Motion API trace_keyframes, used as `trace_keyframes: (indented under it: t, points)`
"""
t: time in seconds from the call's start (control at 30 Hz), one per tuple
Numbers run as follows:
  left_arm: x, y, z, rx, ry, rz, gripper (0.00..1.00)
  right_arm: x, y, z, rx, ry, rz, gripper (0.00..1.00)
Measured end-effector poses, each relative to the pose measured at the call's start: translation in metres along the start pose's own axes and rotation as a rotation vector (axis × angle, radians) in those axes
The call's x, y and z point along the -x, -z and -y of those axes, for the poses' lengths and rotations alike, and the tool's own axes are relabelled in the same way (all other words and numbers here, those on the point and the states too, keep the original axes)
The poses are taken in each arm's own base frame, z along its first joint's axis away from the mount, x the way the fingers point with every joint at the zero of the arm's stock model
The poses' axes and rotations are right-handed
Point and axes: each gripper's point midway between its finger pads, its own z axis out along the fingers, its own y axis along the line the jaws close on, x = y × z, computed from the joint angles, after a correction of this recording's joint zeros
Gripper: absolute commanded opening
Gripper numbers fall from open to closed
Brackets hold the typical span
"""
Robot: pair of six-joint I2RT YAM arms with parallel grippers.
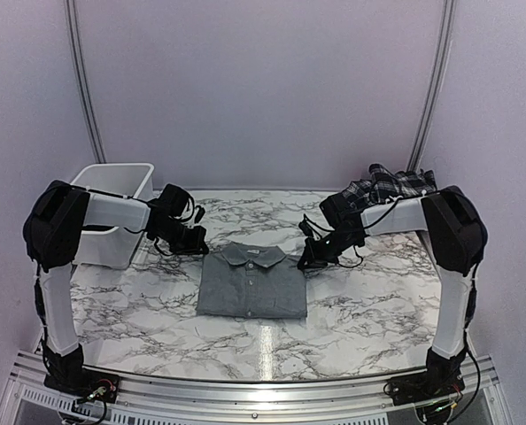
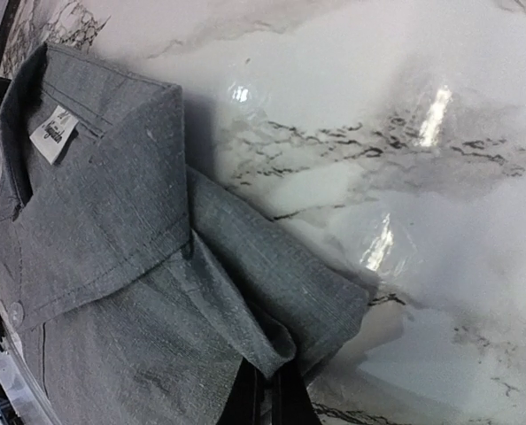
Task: Fold and stack the mixed laundry pile
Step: Adjust the square-folded shirt at the center of the board, then pick up the square-folded shirt from the center of the board.
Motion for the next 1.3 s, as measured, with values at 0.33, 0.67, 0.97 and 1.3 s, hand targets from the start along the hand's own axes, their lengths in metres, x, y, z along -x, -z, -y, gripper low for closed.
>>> trace_keyframes:
  t: [0.33, 0.67, 0.97, 1.3]
  points:
    - [0.006, 0.002, -0.016, 0.078, 0.018, 0.029, 0.79, 0.018, 0.011, 0.003, -0.015, 0.009, 0.04, 0.62]
    - [0.048, 0.11, 0.049, -0.076, -0.085, 0.258, 0.99, 0.048, 0.1, -0.085, 0.177, 0.183, 0.197, 0.79]
    - [-0.062, 0.072, 0.123, -0.316, -0.152, 0.024, 0.99, -0.064, 0.044, -0.153, 0.492, 0.217, -0.118, 0.79]
    - [-0.085, 0.027, 0.069, -0.263, 0.034, -0.046, 0.99, -0.108, 0.006, -0.105, 0.575, 0.063, -0.262, 0.75]
